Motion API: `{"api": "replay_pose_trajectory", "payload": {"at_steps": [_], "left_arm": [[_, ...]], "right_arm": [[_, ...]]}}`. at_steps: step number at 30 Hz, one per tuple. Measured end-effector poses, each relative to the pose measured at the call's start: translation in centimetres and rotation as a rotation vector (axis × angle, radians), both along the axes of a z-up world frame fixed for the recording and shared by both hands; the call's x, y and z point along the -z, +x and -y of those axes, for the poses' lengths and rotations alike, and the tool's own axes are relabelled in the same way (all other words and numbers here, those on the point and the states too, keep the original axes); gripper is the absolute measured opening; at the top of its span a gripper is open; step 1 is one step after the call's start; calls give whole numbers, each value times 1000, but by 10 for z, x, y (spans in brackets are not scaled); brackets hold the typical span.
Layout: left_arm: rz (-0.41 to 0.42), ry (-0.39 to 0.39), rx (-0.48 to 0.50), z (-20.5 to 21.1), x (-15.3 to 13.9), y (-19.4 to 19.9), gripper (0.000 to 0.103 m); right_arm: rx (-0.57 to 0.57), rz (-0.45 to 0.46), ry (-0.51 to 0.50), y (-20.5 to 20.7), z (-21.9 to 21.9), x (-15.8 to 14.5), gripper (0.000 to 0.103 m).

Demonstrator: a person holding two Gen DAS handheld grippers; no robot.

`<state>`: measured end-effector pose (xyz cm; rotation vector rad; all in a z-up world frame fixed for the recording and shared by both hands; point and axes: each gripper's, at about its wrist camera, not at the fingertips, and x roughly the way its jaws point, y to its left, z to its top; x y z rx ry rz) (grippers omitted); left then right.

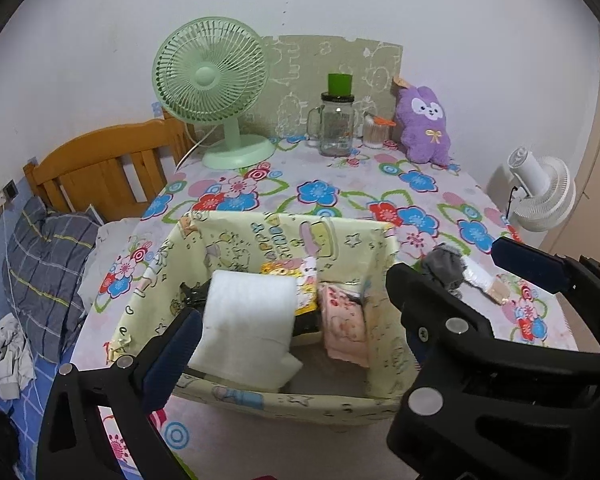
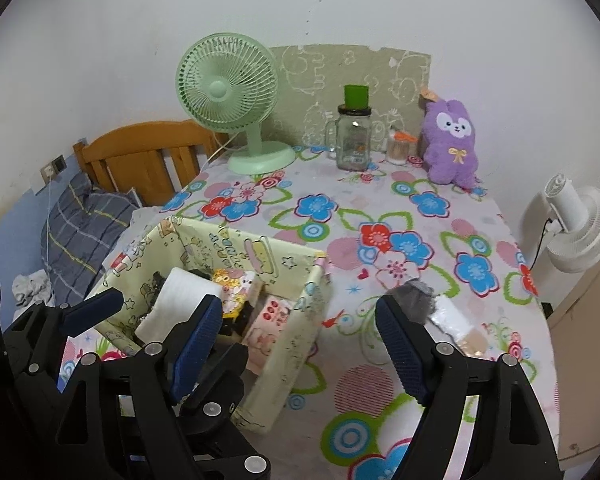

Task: Organize soft objects
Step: 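Withdraw both tools from the box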

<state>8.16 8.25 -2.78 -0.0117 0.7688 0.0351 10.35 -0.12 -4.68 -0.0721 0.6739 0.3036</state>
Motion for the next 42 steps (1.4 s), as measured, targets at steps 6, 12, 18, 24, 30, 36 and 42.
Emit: {"api": "replay_pose_trajectory", "payload": {"at_steps": [6,12,18,24,30,36,42], "left_arm": [[7,-2,3,14,-9,-4,103],[2,-14,16,27,-14,-8,103],[12,-5,-5,41,-18,-11,103],[28,-15,15,58,-21,-13,103],[40,9,30,77,-19,-12,103],[29,-8,61,95,-13,-7,103],[31,-24,75,111,-3,-3,103]], "right_arm": [[24,17,5,-6,17,-10,86],[20,35,1,-12,30,-17,87],[29,42,-7,-15,42,-21,87],[52,56,-6,-20,60,-24,91],[71,56,-6,-21,79,-21,92],[90,45,-6,-16,97,-14,92],[97,36,-1,-11,114,-5,92]]}}
